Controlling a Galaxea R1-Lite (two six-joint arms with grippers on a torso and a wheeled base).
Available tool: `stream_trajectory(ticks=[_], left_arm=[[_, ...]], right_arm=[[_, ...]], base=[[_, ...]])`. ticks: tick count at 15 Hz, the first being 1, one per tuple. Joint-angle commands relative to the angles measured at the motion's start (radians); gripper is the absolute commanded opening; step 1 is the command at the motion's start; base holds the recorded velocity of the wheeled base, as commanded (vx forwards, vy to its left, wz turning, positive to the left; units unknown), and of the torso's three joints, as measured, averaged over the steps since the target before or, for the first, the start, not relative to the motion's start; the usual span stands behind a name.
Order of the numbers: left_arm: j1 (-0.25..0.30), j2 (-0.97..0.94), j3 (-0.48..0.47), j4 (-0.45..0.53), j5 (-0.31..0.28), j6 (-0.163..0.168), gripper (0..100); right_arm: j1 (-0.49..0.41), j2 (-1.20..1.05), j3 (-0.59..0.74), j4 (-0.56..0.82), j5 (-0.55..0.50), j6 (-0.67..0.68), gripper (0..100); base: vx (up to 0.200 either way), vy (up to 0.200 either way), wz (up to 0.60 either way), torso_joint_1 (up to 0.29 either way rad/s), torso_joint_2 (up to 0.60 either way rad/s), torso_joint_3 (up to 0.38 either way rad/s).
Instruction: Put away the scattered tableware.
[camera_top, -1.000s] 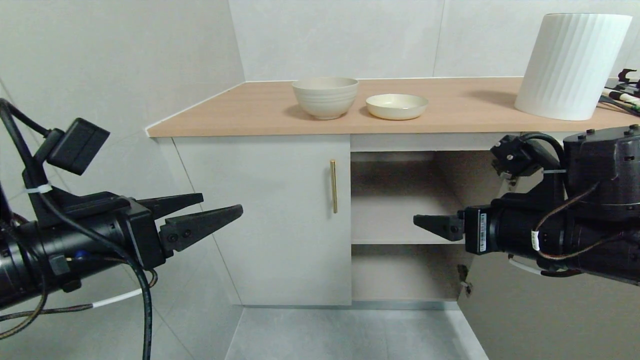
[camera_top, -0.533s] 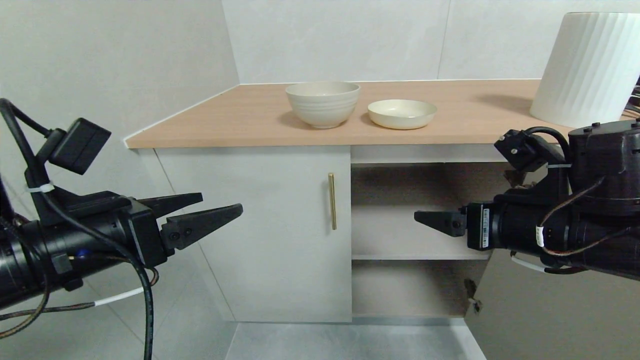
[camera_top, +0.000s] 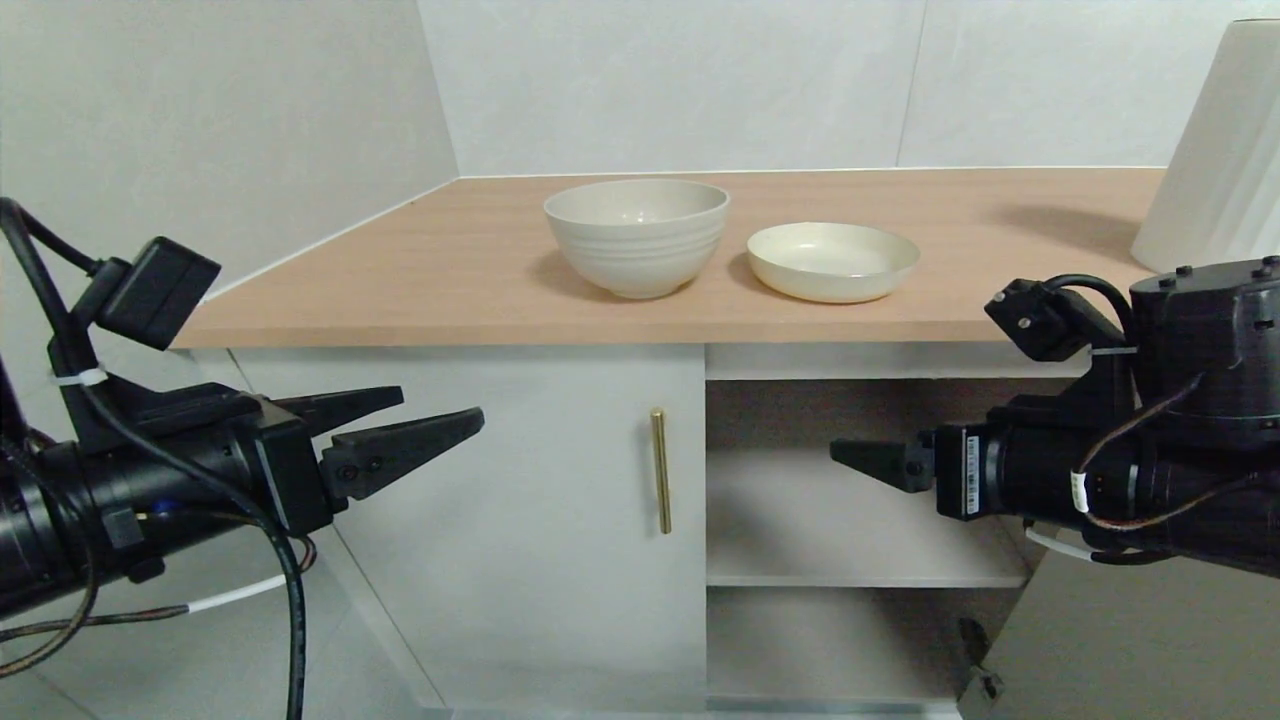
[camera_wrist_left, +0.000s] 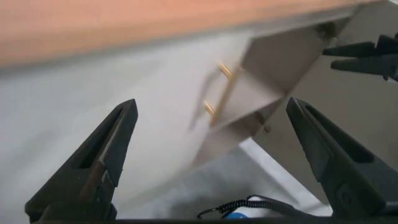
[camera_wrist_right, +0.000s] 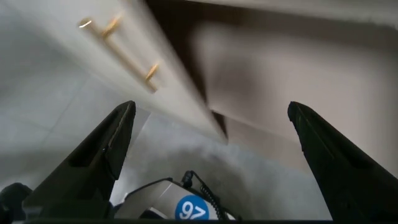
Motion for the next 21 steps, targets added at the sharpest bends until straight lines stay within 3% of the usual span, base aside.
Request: stream_trajectory(ticks=[1,14,15,19,21], left_arm=[[0.000,-0.014,0.000,0.002,0.001,-0.002,100],[0.000,-0.006,-0.032,0.069,0.008,-0.003,100],[-0.001,-0.003,-0.034,0.069,0.007,-0.016,100],[-0.008,0.043,-0.052,0.051,0.002,-0.141,100],[-0.009,0.071,-0.055,0.051,-0.001,-0.152,100]], right_arm=[[0.002,-0.005,0.010,0.000,0.001,-0.003,100],[0.010,-0.019,0.021,0.000,-0.001,-0.040,100],[0.008,-0.019,0.022,0.000,-0.001,-0.040,100],[0.008,-0.019,0.022,0.000,-0.001,-0.040,100],[0.008,-0.019,0.022,0.000,-0.001,-0.040,100]], base=[[0.000,0.000,0.00,0.000,0.00,0.000],[0.000,0.000,0.00,0.011,-0.05,-0.041],[0.000,0.000,0.00,0.090,-0.14,-0.266],[0.000,0.000,0.00,0.138,-0.50,-0.305],[0.000,0.000,0.00,0.168,-0.48,-0.303]])
